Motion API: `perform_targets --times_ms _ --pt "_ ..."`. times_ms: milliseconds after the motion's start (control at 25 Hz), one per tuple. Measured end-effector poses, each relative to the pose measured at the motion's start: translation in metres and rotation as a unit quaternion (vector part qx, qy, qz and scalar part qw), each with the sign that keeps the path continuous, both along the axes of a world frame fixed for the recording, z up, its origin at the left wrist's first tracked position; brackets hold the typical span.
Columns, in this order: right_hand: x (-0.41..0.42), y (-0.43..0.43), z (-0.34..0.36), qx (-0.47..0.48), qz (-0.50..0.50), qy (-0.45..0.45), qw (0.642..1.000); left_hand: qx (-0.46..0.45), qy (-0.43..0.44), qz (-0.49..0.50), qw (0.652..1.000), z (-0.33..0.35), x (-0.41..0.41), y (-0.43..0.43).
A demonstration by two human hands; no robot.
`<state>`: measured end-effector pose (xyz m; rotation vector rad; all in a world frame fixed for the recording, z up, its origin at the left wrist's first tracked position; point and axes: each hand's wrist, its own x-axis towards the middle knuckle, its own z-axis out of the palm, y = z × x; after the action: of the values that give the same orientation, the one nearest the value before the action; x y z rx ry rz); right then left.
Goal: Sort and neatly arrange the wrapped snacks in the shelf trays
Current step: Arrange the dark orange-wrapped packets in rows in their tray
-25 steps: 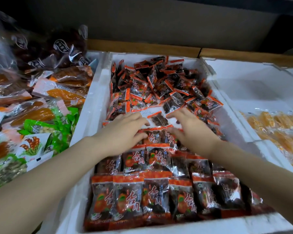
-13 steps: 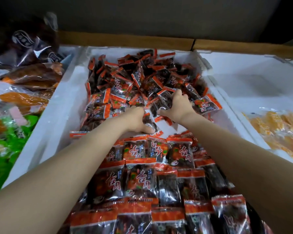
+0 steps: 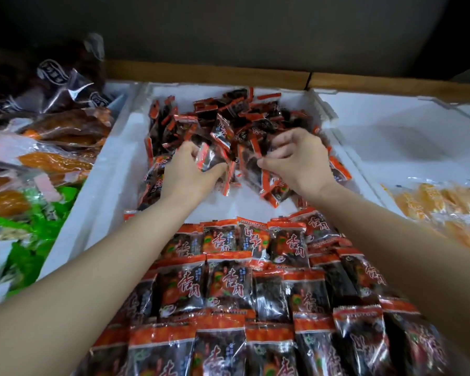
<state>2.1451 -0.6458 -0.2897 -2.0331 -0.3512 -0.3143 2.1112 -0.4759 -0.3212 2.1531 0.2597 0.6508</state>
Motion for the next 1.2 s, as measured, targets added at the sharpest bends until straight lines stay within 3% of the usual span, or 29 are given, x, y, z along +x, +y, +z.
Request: perform_targets --times_ms 80,120,200,280,360,480,560,640,760,880,1000,1200 --pt "-0.024 0.005 0.009 0.018 0.020 -0.087 0.996 -0.177 0.000 -0.024 0.984 -0.002 -0.007 -0.001" --pt "-0.038 0.007 0.011 -0.004 0.042 -0.120 0.992 -0.277 0.008 -0.045 0.960 0.000 -0.014 -0.005" --pt "-0.062 0.008 0.008 -0.102 0.096 -0.171 0.975 -0.458 0.038 -0.106 0.882 0.008 -0.030 -0.016" --pt "-0.077 0.005 0.002 -0.173 0.121 -0.193 0.958 -0.554 0.056 -0.150 0.817 0.016 -0.047 -0.024" --pt "-0.086 -0.002 -0.001 -0.189 0.136 -0.182 0.955 -0.542 0.062 -0.179 0.819 0.018 -0.059 -0.026" --pt "-0.098 -0.012 0.003 -0.118 0.168 -0.112 0.972 -0.462 0.069 -0.192 0.863 0.011 -0.071 -0.027" --pt "-0.101 -0.018 0.009 -0.087 0.116 -0.074 0.987 -0.438 0.076 -0.215 0.869 0.009 -0.078 -0.028" --pt "-0.102 -0.025 0.016 -0.092 0.082 0.004 0.992 -0.401 0.074 -0.257 0.876 0.010 -0.088 -0.031" --pt "-0.110 -0.037 0.022 -0.031 0.104 0.115 0.987 -0.295 0.043 -0.274 0.914 0.014 -0.100 -0.038" --pt "-0.119 -0.049 0.019 -0.069 0.081 0.149 0.983 -0.212 0.016 -0.256 0.943 0.011 -0.105 -0.048" --pt "-0.120 -0.056 0.009 -0.107 0.063 0.188 0.974 -0.221 0.017 -0.243 0.944 0.005 -0.109 -0.056" --pt "-0.116 -0.064 0.006 0.048 0.078 0.252 0.963 -0.351 0.031 -0.207 0.913 -0.001 -0.107 -0.048"
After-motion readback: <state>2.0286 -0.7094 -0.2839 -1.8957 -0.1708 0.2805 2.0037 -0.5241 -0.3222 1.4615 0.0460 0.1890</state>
